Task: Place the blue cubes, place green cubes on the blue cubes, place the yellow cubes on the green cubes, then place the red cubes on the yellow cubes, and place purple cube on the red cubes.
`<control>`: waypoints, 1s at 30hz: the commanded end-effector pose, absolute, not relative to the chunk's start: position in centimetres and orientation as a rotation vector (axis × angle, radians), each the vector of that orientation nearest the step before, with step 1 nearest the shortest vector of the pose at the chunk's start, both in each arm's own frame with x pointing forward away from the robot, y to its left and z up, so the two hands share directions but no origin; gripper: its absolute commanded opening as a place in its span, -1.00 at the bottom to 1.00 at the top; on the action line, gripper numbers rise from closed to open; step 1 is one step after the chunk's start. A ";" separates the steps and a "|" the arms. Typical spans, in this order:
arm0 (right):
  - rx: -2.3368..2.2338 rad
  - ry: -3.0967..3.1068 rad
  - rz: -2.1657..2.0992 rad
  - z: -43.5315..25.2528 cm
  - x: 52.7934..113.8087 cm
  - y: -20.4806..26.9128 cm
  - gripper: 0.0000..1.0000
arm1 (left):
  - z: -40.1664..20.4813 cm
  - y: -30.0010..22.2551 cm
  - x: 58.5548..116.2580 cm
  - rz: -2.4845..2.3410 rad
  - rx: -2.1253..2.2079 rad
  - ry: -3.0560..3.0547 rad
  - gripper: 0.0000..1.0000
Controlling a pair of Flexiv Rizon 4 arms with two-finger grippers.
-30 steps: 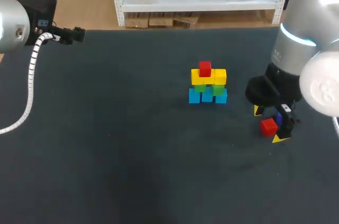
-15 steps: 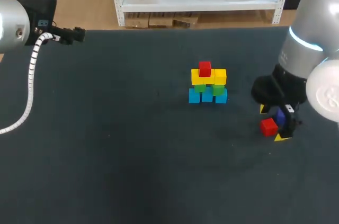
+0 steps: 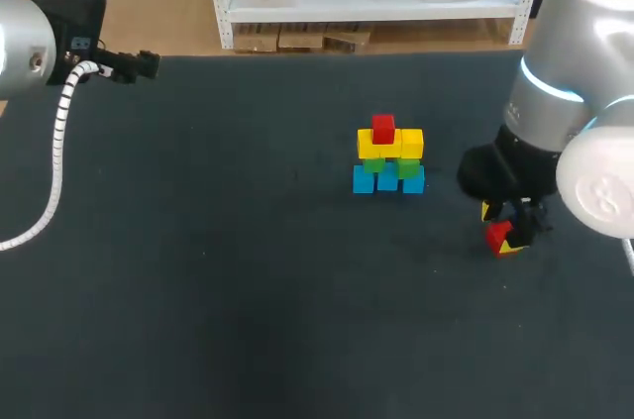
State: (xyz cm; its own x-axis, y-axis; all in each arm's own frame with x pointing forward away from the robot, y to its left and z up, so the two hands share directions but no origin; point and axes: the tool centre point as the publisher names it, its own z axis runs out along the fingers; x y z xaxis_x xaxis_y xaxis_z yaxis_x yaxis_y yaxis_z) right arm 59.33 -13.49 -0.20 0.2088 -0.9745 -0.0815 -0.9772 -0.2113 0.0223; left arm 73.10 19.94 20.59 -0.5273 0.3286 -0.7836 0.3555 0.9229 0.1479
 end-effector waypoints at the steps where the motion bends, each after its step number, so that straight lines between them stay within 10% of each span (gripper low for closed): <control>1: -2.443 1.936 0.114 -0.2 59.1 -13.4 -1.00 | 20.5 19.9 73.1 -0.037 0.481 2.162 1.00; 30: -2.385 2.073 0.037 10.6 61.6 -10.9 -1.00 | 20.5 19.9 73.1 -0.037 0.481 2.162 1.00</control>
